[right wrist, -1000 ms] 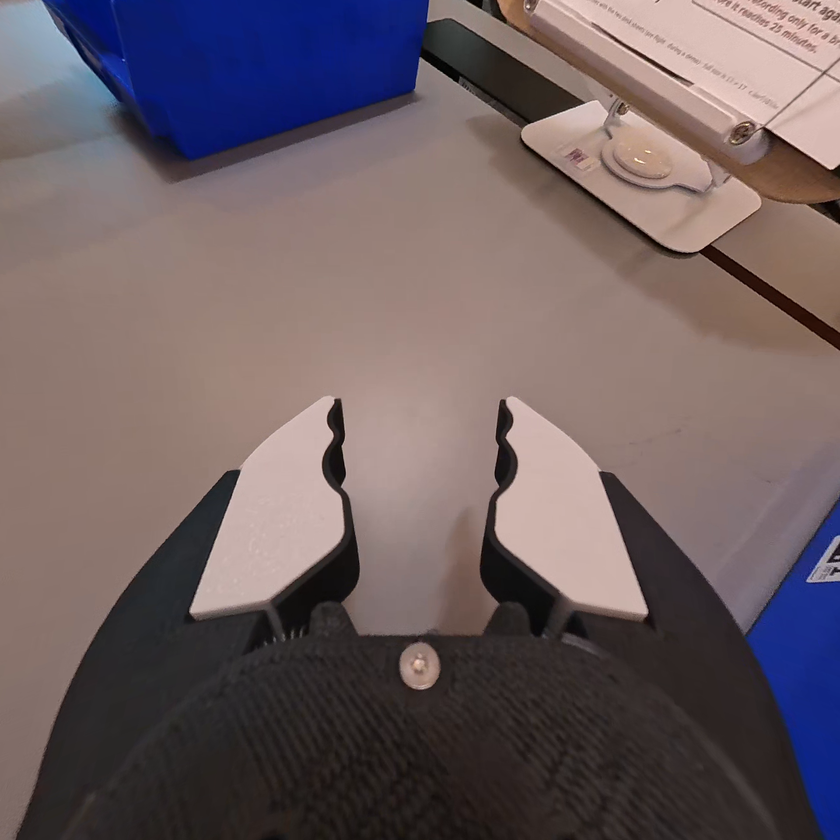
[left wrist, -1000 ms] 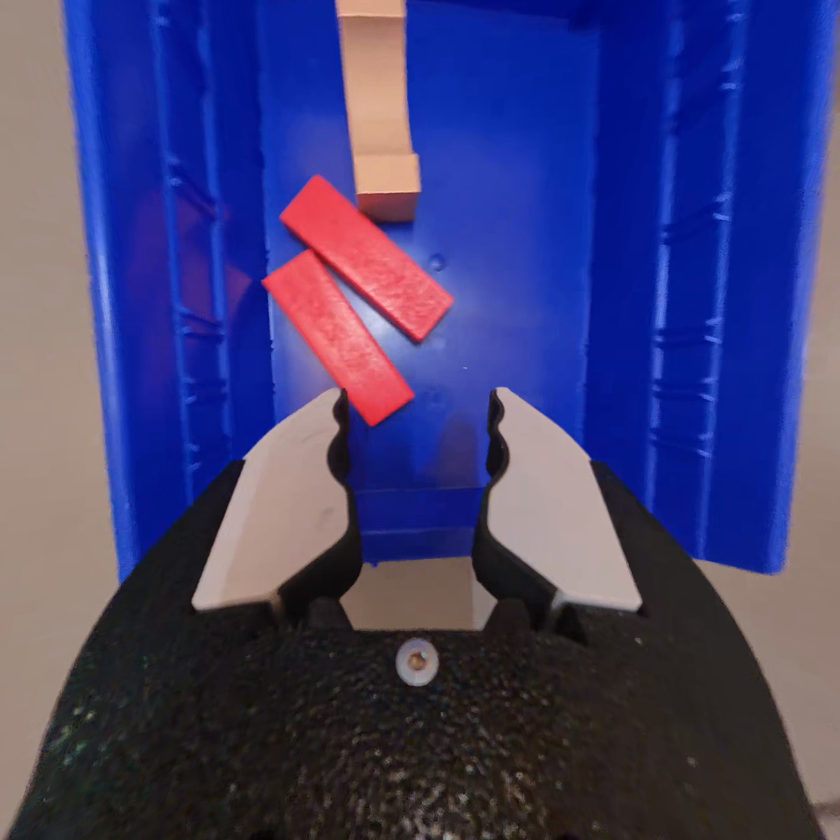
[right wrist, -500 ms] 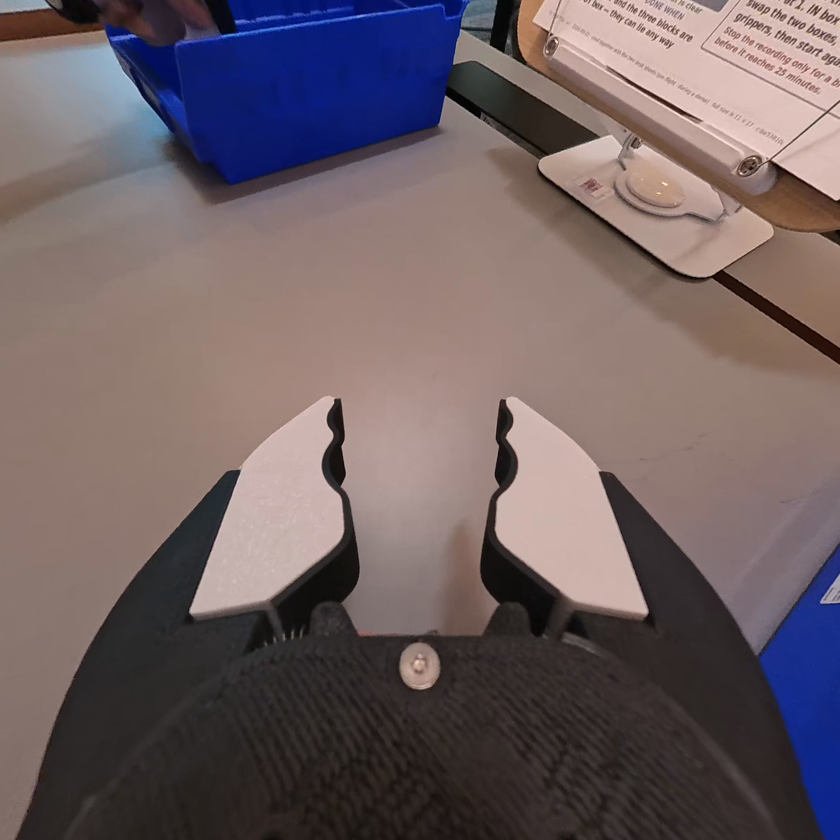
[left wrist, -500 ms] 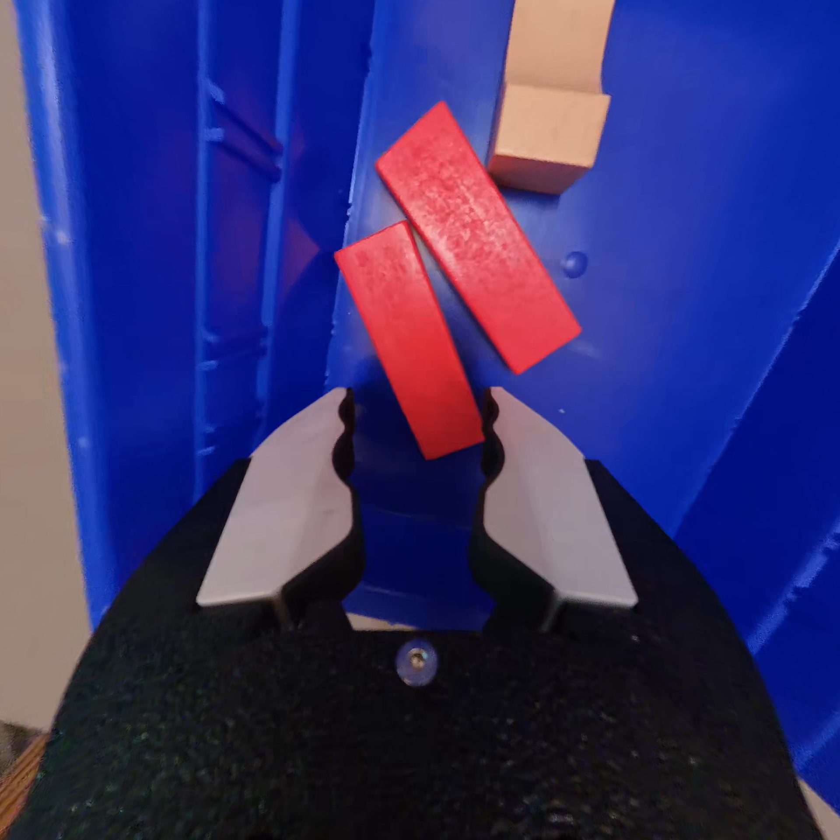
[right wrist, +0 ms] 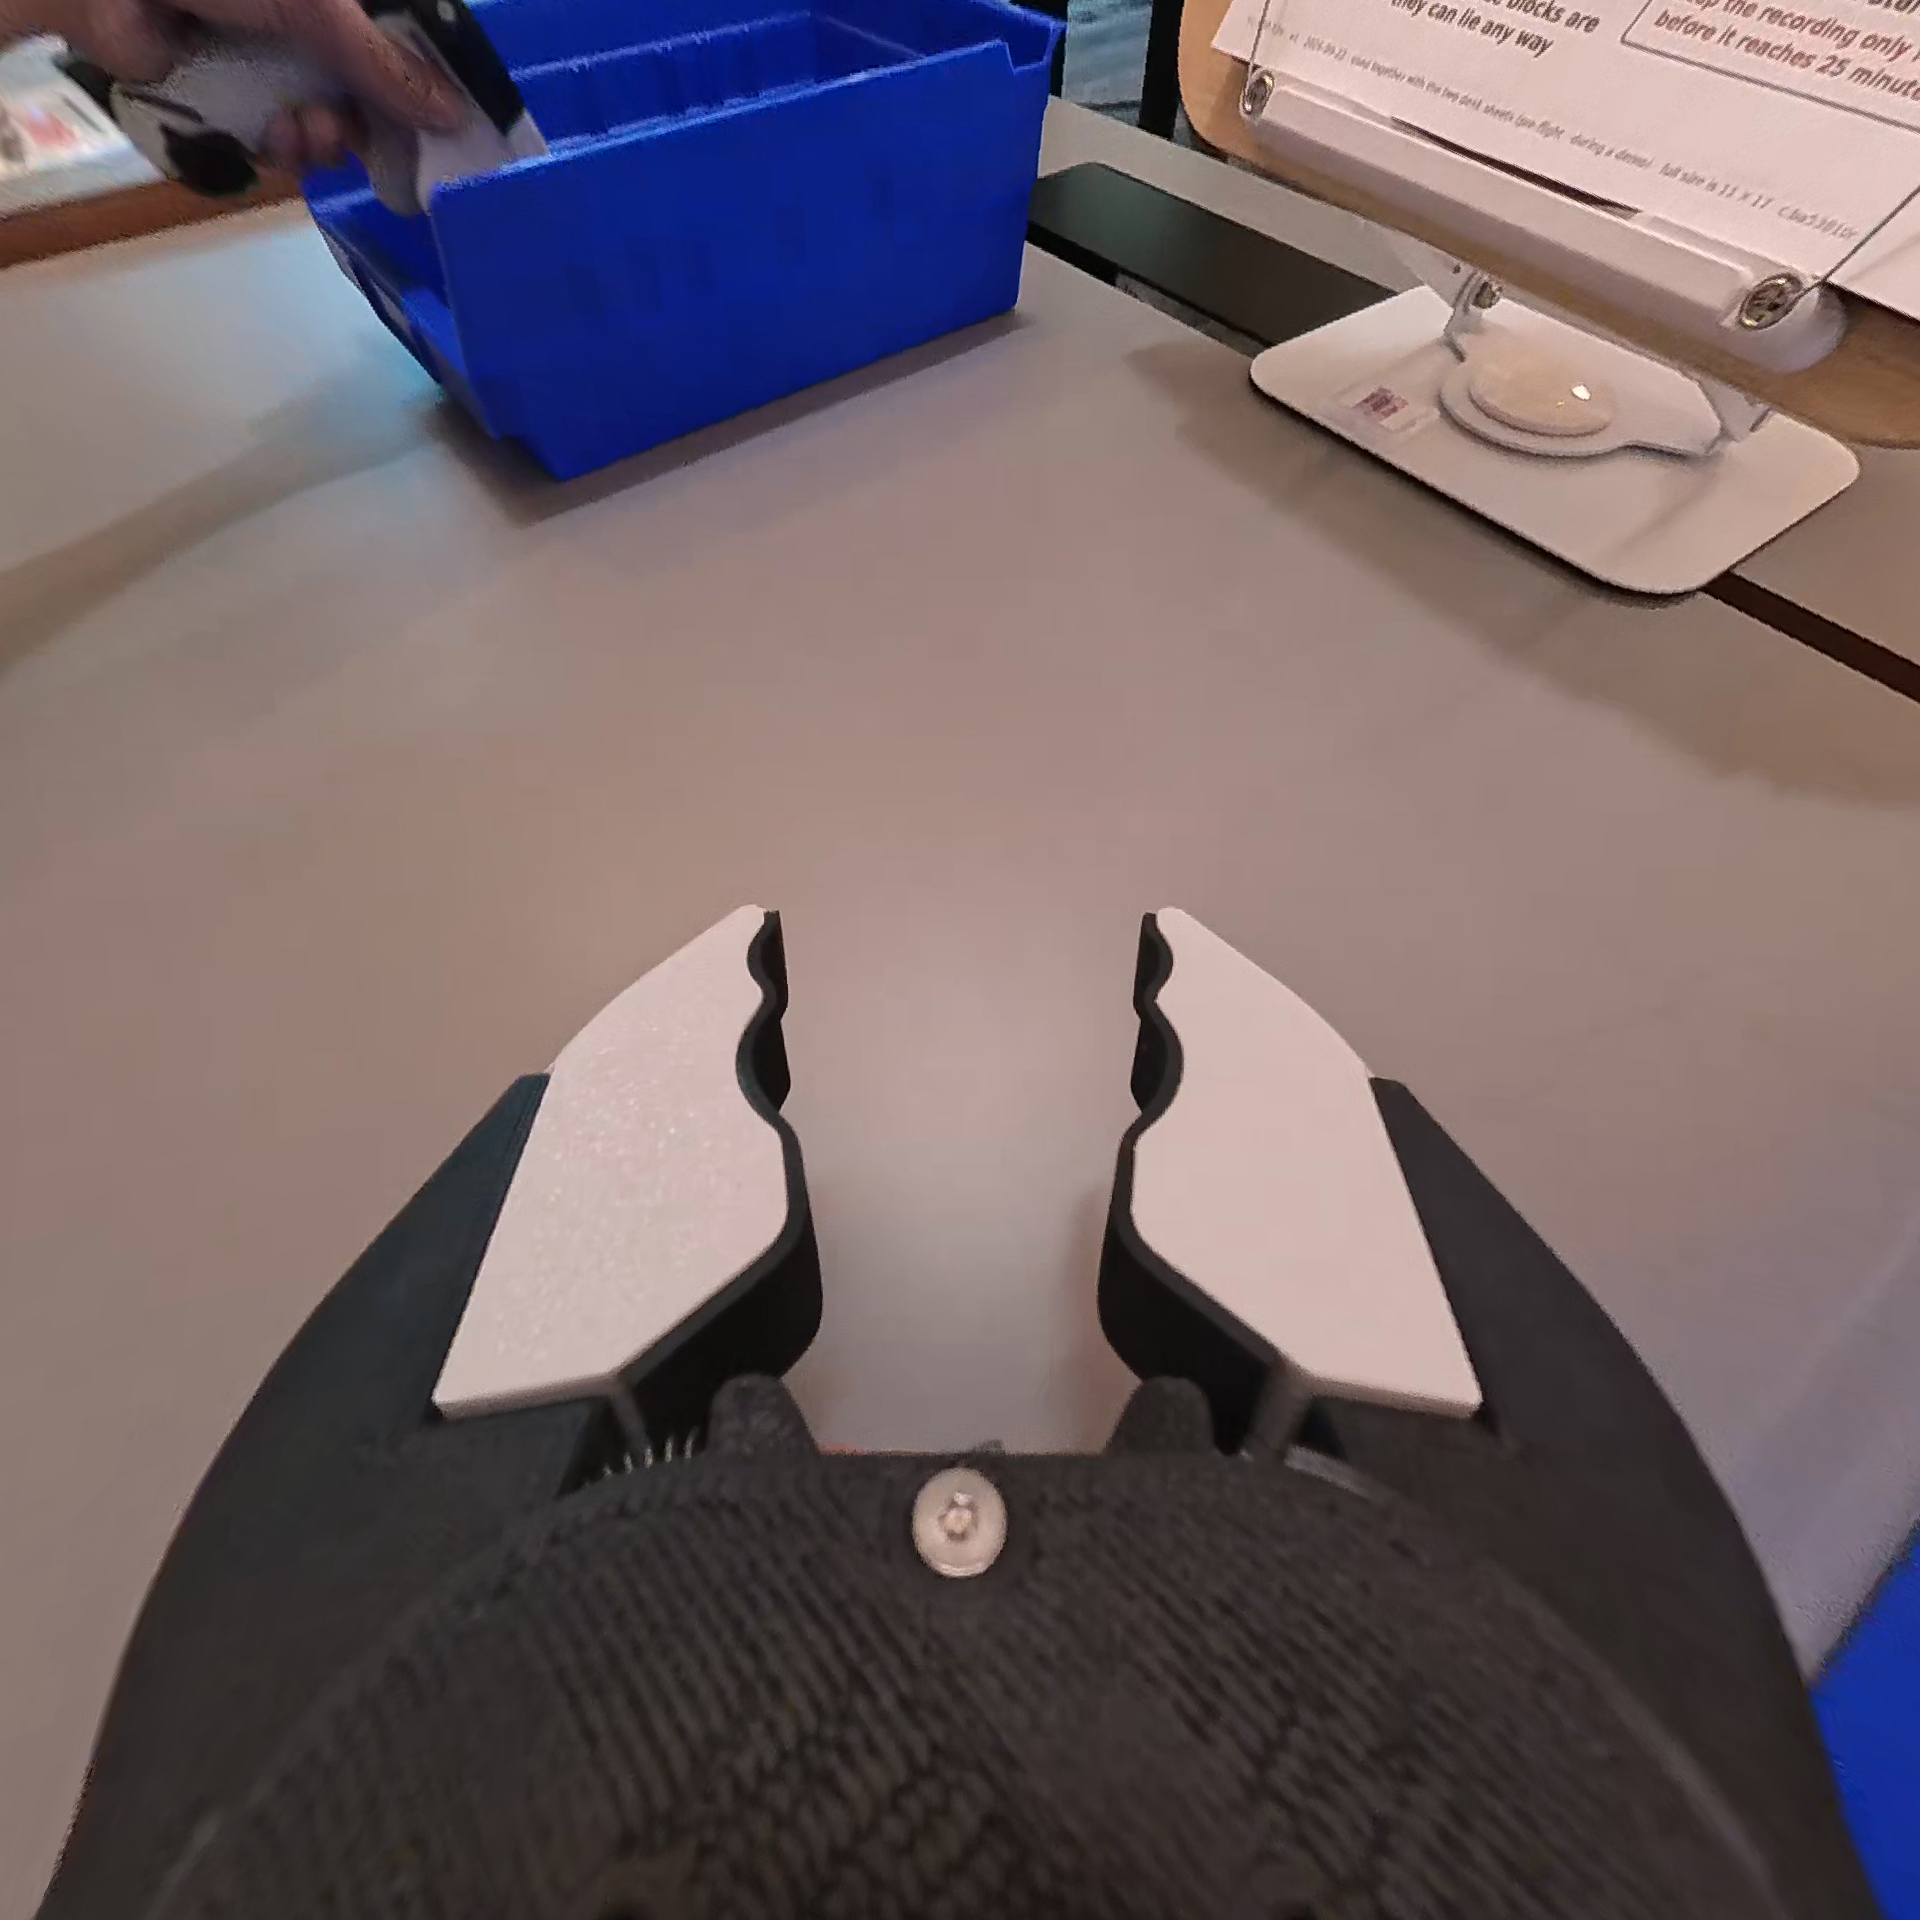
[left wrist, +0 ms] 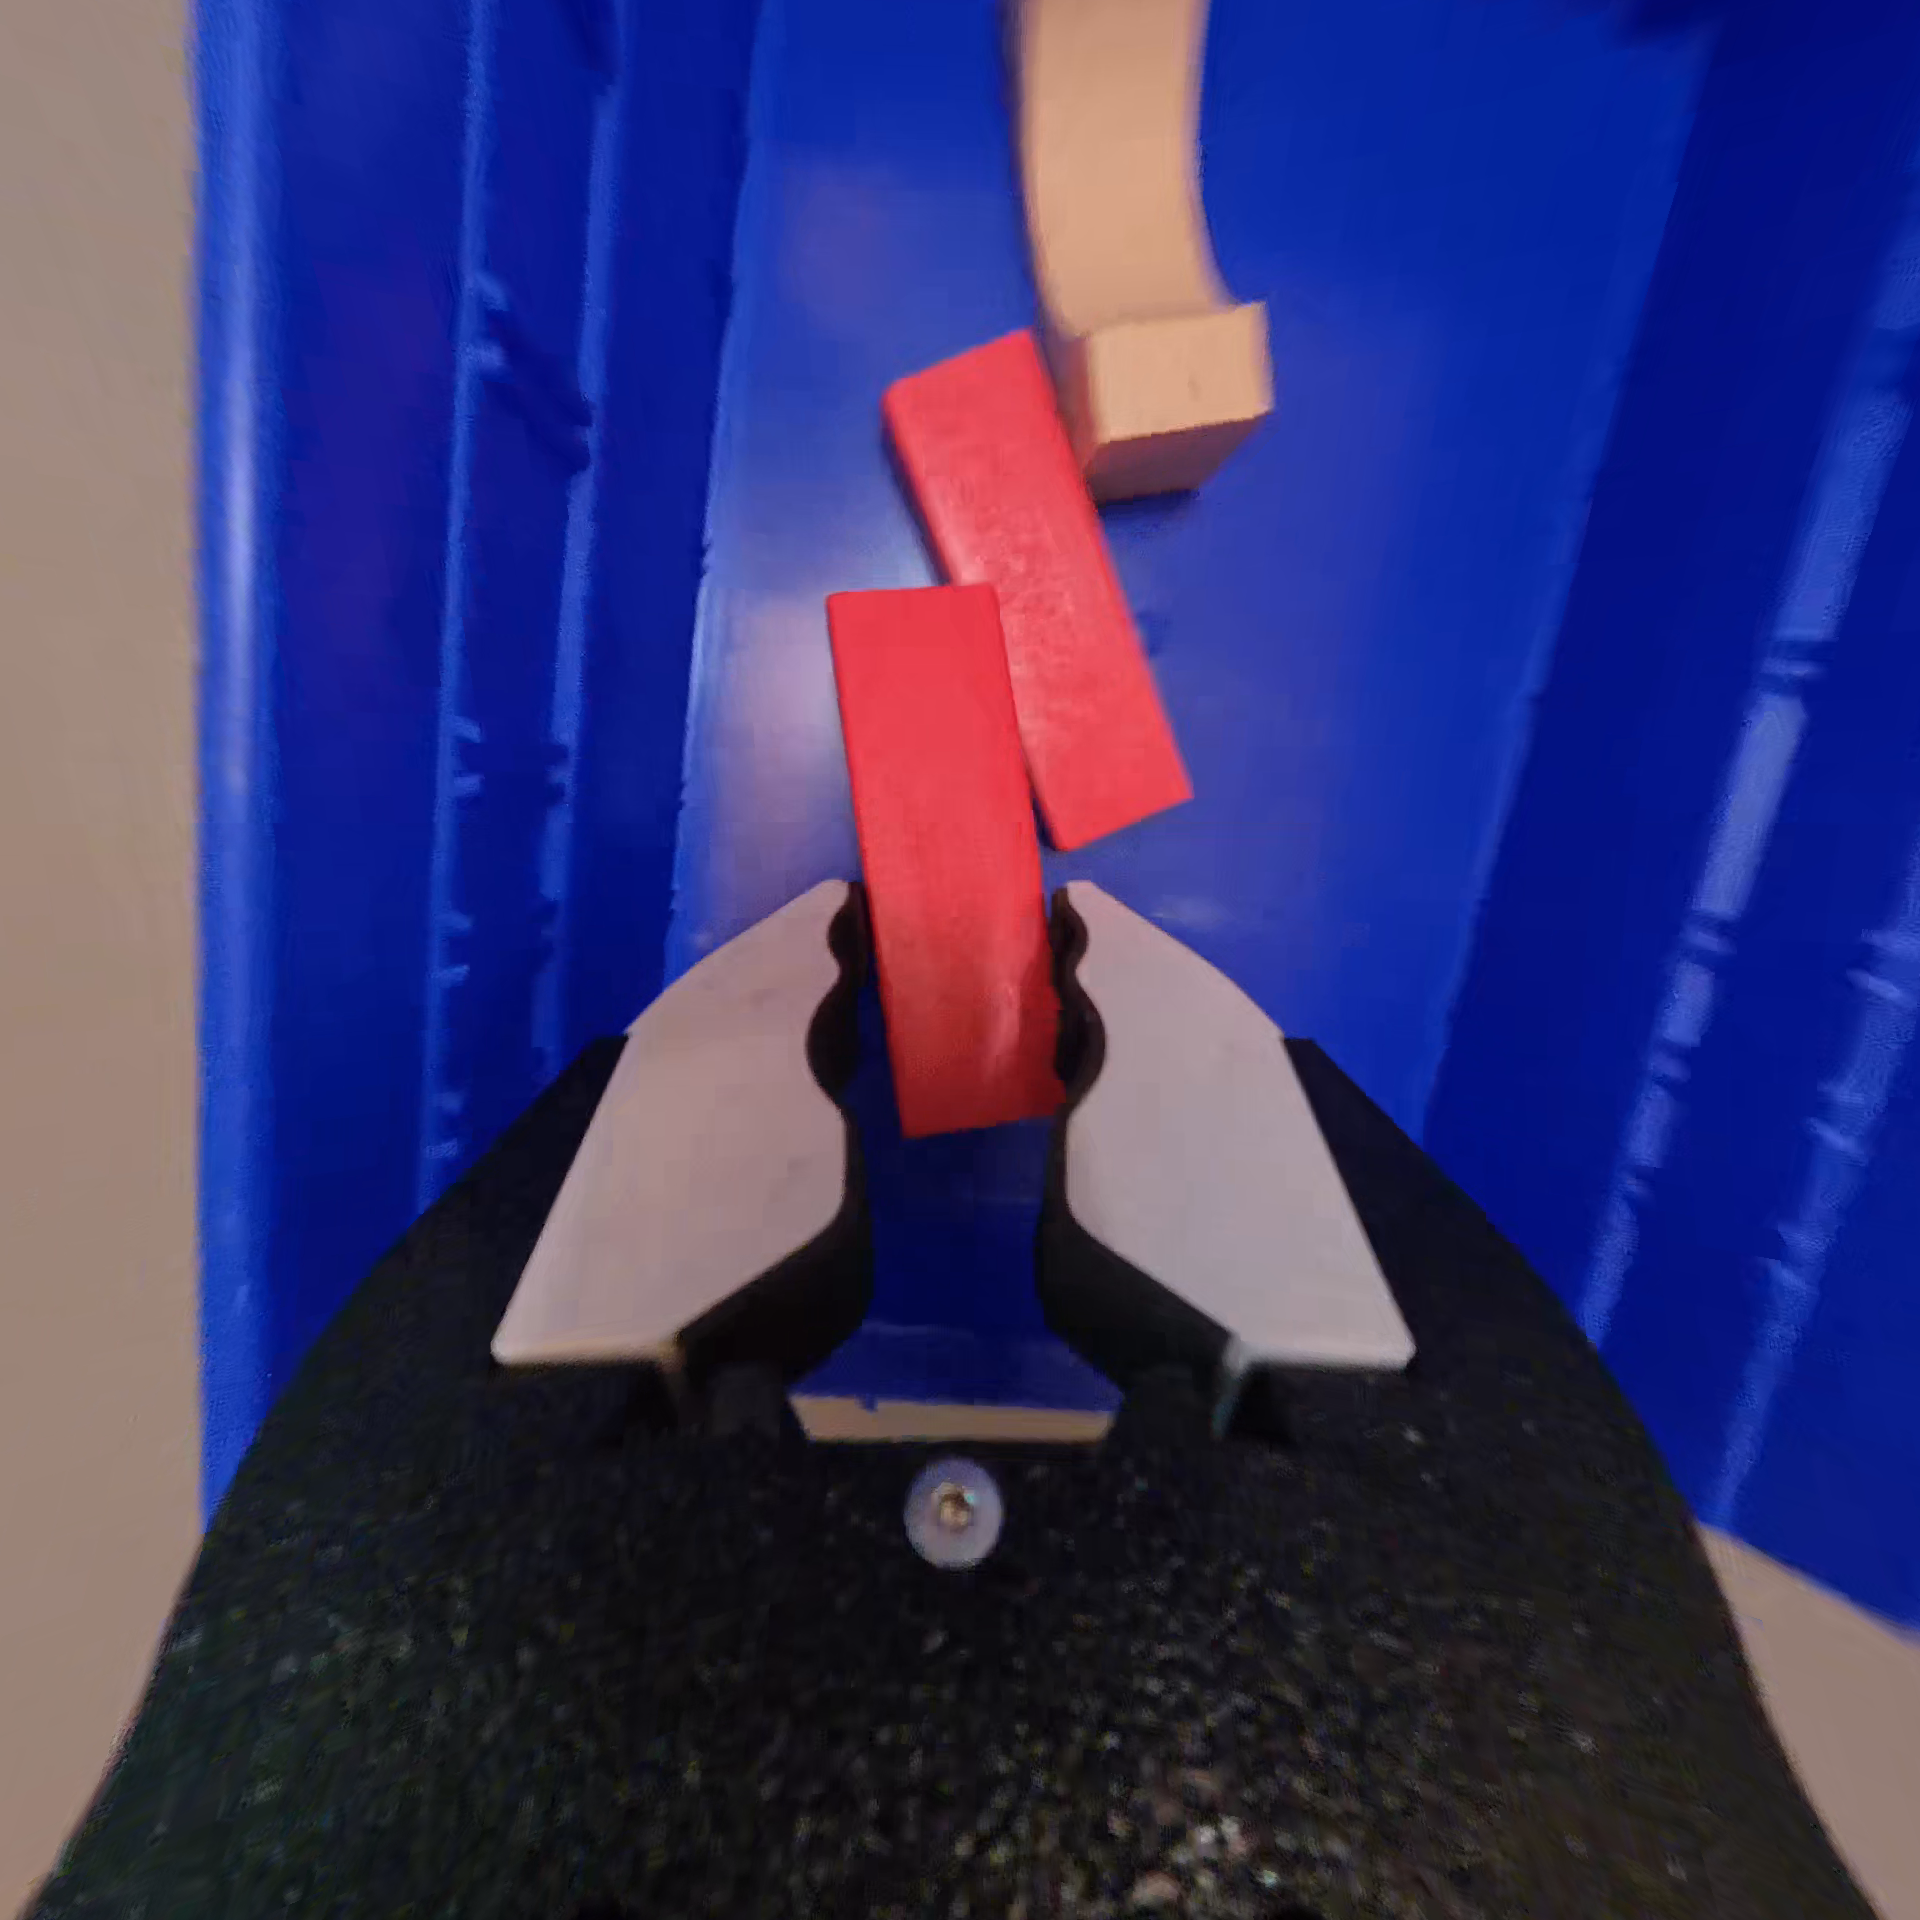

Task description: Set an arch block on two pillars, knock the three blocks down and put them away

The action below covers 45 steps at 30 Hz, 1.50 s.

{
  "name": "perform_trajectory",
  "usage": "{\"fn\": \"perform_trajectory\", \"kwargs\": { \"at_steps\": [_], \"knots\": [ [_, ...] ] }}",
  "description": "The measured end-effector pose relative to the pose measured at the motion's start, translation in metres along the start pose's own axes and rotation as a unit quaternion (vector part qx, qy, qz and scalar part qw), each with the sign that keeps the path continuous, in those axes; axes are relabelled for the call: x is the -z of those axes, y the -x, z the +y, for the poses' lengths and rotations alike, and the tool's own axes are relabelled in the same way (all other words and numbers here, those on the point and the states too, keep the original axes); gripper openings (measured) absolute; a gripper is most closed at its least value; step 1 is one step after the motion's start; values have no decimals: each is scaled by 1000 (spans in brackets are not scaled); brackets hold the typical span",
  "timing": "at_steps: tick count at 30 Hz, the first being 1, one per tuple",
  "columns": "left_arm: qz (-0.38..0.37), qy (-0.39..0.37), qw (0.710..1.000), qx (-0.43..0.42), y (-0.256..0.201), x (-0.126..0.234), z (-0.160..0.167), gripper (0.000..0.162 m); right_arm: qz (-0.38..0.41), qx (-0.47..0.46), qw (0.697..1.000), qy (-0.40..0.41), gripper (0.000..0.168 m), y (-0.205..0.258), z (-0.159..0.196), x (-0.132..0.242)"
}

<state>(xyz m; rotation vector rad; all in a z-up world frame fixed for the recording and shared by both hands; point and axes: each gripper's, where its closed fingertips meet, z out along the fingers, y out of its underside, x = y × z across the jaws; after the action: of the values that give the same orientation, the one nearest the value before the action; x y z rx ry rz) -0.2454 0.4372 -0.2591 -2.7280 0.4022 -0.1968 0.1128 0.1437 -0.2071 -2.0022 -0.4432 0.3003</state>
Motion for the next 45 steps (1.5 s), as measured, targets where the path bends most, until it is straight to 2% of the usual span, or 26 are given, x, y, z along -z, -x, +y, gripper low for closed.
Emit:
{"fn": "perform_trajectory", "kwargs": {
  "at_steps": [1, 6, 8, 10, 12, 15, 19, 21, 25, 29, 33, 36, 42, 45],
  "knots": [
    [24, -31, 999, -14, -8, 12, -5, 34, -8, -6, 1000, -9, 65, 3, -3, -2],
    [96, -155, 983, -36, -33, 66, -17, 33, -66, -41, 996, -53, 65, 18, -24, -17],
    [169, -196, 965, -50, -62, 88, -18, 33, -88, -44, 993, -73, 65, 23, -39, -23],
    [261, -237, 933, -71, -101, 114, -17, 33, -108, -46, 988, -98, 65, 27, -59, -27],
    [361, -271, 886, -102, -147, 144, -10, 33, -134, -46, 981, -132, 65, 33, -84, -27],
    [496, -300, 797, -169, -219, 182, 15, 33, -193, -36, 960, -197, 65, 42, -128, -18],
    [623, -328, 655, -274, -293, 211, 63, 33, -262, -29, 933, -246, 64, 45, -172, 3],
    [650, -333, 613, -300, -316, 212, 79, 32, -296, -24, 925, -239, 62, 49, -178, 11],
    [708, -322, 555, -294, -342, 216, 95, 32, -313, 18, 922, -227, 56, 52, -174, 24],
    [728, -321, 521, -309, -356, 217, 107, 32, -324, 21, 918, -227, 51, 56, -171, 34],
    [741, -322, 500, -312, -363, 221, 113, 32, -325, 20, 917, -230, 44, 60, -173, 34],
    [739, -328, 498, -313, -364, 223, 115, 33, -336, 27, 912, -233, 37, 64, -175, 37],
    [733, -325, 505, -320, -362, 219, 117, 33, -340, 54, 910, -231, 40, 71, -175, 39],
    [735, -327, 503, -315, -361, 219, 117, 32, -333, 53, 914, -225, 32, 69, -175, 37]
  ]
}}
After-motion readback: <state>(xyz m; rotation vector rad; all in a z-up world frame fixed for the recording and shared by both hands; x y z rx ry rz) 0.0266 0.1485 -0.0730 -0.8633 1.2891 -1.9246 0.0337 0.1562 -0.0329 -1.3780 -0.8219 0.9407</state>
